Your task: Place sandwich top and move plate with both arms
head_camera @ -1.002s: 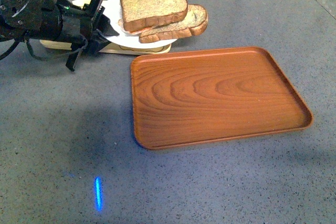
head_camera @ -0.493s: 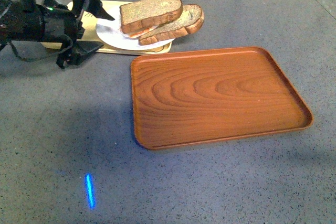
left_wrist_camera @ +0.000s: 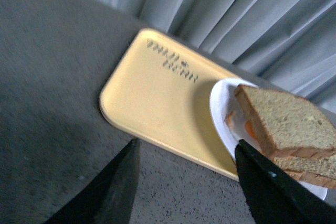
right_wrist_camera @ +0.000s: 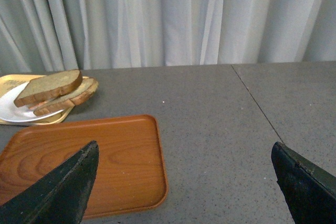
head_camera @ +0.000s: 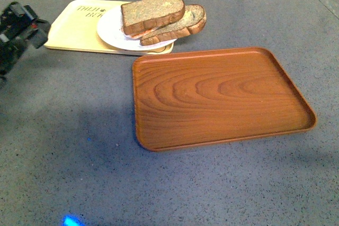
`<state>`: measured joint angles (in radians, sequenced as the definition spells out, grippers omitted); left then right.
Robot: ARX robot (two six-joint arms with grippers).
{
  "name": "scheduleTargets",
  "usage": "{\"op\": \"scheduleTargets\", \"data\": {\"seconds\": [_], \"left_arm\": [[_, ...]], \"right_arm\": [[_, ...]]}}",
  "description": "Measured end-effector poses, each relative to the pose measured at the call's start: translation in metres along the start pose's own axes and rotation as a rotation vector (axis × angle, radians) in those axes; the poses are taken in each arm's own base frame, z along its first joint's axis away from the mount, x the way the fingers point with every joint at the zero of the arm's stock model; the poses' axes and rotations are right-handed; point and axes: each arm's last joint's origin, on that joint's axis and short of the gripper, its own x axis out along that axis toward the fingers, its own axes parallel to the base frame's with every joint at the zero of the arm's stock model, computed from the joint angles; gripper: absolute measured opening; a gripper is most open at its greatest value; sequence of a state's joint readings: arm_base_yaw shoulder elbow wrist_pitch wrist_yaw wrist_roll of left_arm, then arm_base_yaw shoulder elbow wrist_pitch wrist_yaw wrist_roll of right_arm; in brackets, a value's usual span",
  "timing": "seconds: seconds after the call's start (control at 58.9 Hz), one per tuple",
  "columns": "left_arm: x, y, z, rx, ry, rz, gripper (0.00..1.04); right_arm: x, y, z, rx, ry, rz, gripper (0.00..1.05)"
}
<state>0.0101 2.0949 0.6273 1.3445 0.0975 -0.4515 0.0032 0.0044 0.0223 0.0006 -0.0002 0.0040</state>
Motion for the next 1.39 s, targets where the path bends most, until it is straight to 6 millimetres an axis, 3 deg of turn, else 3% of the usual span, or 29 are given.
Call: {"op": "scheduleTargets", "data": {"seconds": [0.068,0.289,0.357,0.476,0.578,1.002,1.393], "left_arm": [[-0.013,-0.004,0.007,0.037,-0.046,-0.001,0.39],[-0.016,-0.005,0.007,0.039,-0.045,0.001,0.02],[-0.030,-0.006,0.008,0.077,-0.044,0.034,0.02],[-0.126,-0.023,0.022,0.302,-0.057,0.074,0.02],[-0.160,-0.030,0.028,0.388,-0.111,0.062,0.02],[-0.196,-0.040,0.042,0.444,-0.123,0.063,0.02],[-0.213,-0.044,0.047,0.447,-0.151,0.057,0.02]], "right_arm": [[0.000,0.000,0.000,0.000,0.000,0.000,0.96],[0.000,0.000,0.000,0.000,0.000,0.000,0.96],[0.000,0.000,0.000,0.000,0.000,0.001,0.96],[0.000,0.000,0.000,0.000,0.005,-0.003,0.96],[0.000,0.000,0.000,0.000,-0.002,-0.003,0.96],[0.000,0.000,0.000,0.000,0.000,-0.001,0.96],[0.000,0.000,0.000,0.000,0.000,-0.001,0.96]]}}
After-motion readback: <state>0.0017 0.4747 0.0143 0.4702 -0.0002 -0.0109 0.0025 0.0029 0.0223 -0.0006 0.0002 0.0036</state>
